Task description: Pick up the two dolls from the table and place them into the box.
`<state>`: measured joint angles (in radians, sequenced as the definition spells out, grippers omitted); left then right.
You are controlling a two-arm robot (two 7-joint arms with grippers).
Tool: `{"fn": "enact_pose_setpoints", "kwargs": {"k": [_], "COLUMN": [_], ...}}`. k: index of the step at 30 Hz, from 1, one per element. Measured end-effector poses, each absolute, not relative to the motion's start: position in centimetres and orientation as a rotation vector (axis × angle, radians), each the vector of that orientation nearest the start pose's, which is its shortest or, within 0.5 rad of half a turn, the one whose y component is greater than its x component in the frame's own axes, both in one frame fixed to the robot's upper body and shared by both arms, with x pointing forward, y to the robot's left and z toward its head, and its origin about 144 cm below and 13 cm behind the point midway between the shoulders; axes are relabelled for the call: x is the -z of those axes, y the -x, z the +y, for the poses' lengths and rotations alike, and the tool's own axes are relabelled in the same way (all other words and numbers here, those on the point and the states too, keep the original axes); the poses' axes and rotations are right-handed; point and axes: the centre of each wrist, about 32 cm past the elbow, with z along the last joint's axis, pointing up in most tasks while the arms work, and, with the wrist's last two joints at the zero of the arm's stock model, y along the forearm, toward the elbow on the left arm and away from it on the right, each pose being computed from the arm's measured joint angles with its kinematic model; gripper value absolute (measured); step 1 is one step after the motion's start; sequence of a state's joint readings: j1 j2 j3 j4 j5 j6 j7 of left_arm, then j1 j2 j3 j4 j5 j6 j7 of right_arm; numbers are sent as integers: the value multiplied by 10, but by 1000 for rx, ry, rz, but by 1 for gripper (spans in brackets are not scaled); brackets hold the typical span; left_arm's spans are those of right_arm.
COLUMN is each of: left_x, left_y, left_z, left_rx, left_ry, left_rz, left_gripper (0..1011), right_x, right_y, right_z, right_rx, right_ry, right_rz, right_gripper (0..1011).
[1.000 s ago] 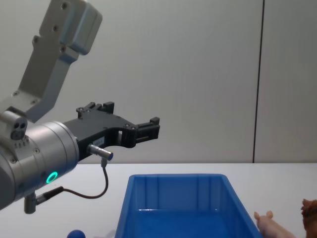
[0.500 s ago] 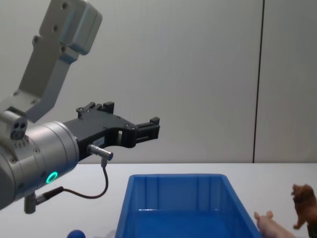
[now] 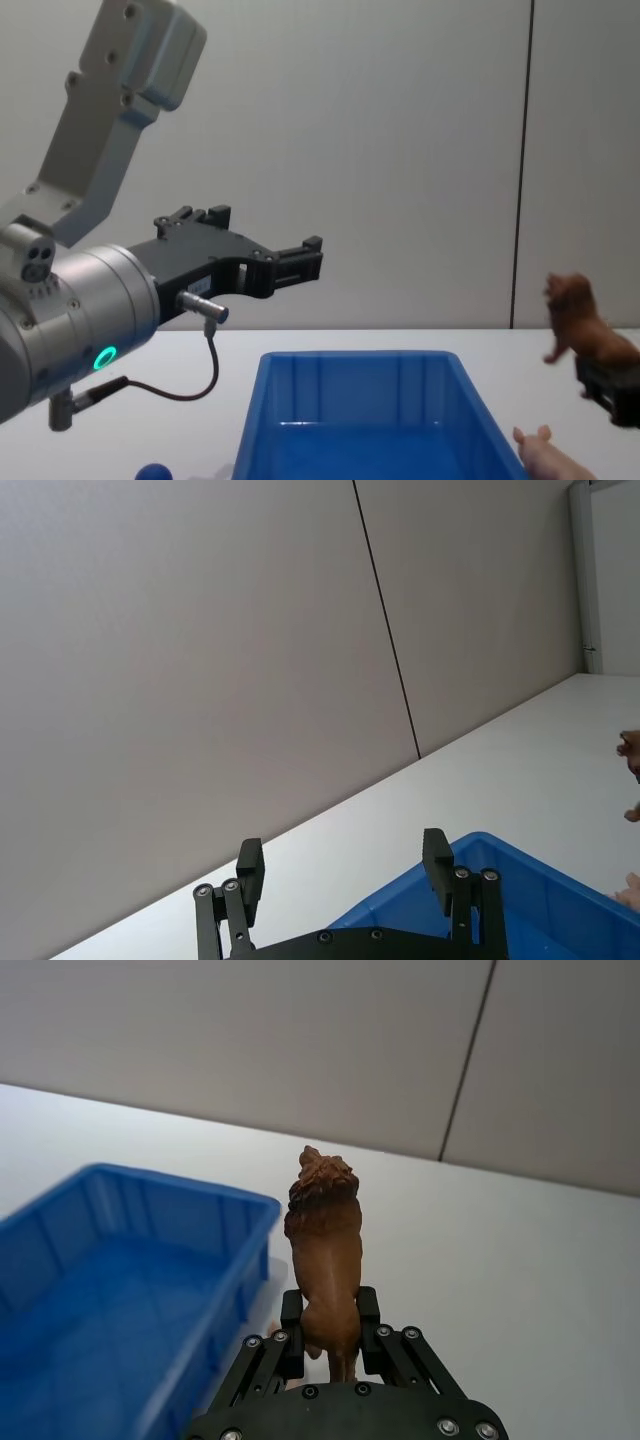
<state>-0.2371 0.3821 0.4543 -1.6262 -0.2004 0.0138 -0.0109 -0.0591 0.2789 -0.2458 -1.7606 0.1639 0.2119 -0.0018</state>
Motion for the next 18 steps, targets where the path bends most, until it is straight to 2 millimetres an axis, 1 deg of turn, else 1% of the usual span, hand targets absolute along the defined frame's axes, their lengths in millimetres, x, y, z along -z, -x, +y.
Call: {"fn": "enact_pose_setpoints", "kwargs": {"k": [8,18], "left_x": [-1204,-1204], "left_y": [-492,-492], "left_z": [198,198], "left_rx": [-1124,-1124], "left_ry": [-61,-61], "left_rz": [-268,-267], "left_gripper": [1001,1001], "right_x": [-1182,-1186], "right_y": [-438,-453], "right_z": [-205,-187], "right_rx": [1195,1054], "right_ry": [138,111], "right_rz": [-24,-38], "right_gripper": [290,290]}}
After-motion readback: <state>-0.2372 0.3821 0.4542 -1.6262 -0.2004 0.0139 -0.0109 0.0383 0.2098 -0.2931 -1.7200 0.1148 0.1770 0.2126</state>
